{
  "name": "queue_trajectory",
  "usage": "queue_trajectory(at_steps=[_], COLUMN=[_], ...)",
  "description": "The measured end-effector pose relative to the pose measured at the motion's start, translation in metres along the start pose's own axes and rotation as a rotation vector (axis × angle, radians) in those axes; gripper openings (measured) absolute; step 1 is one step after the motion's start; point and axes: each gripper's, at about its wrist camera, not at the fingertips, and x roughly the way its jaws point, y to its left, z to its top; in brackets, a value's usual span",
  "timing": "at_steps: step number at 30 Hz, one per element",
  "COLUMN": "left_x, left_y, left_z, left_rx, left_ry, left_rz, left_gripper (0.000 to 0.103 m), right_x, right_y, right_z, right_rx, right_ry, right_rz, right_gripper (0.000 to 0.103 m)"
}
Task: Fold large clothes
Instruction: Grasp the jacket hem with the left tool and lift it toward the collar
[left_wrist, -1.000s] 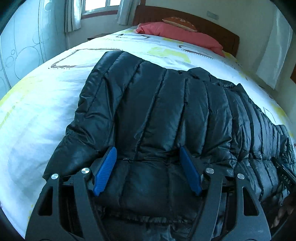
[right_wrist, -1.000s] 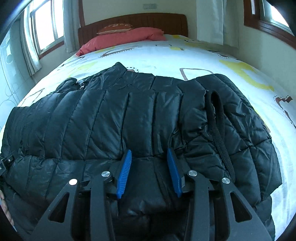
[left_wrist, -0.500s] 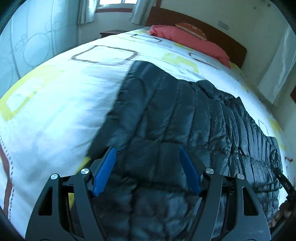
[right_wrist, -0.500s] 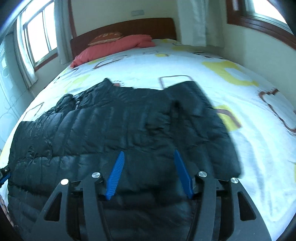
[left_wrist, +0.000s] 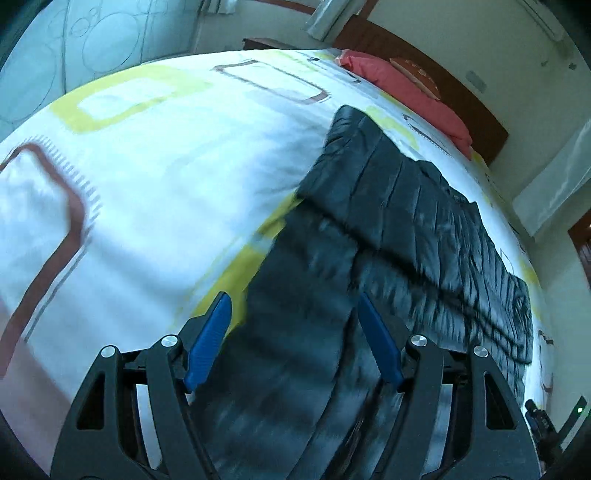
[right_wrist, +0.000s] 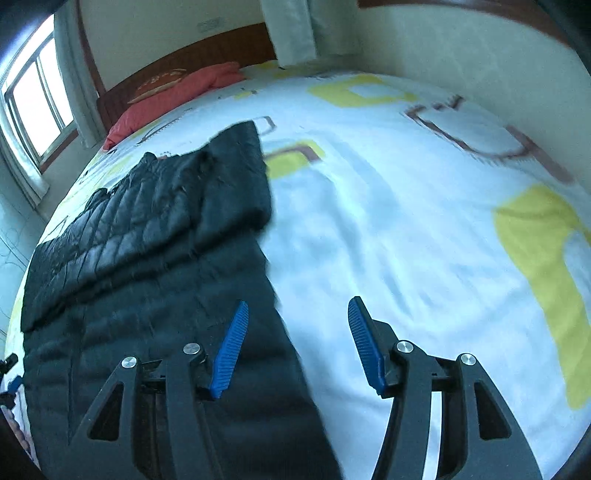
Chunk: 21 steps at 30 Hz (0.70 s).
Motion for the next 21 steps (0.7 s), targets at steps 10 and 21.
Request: queue_trajectory(at_steps=[10,21], left_x=[-0.065,-0.095], left_y=[0.068,0.082], left_z=[-0.082,-0.137], left_rx=[-0.086,-0.100], left_ry=[0.066,0.141], left_rz=[-0.016,-0.123], left_gripper=[0.070,0.070], right_x=[-0.049,-0.082], right_y=[-0.051,-0.065], right_z=[-0.078,-0.142], right_rx=[0.097,0.130], right_ry=[0.055,0.113], right_rz=[0.114,0.226], right_gripper=[0.056,0.056])
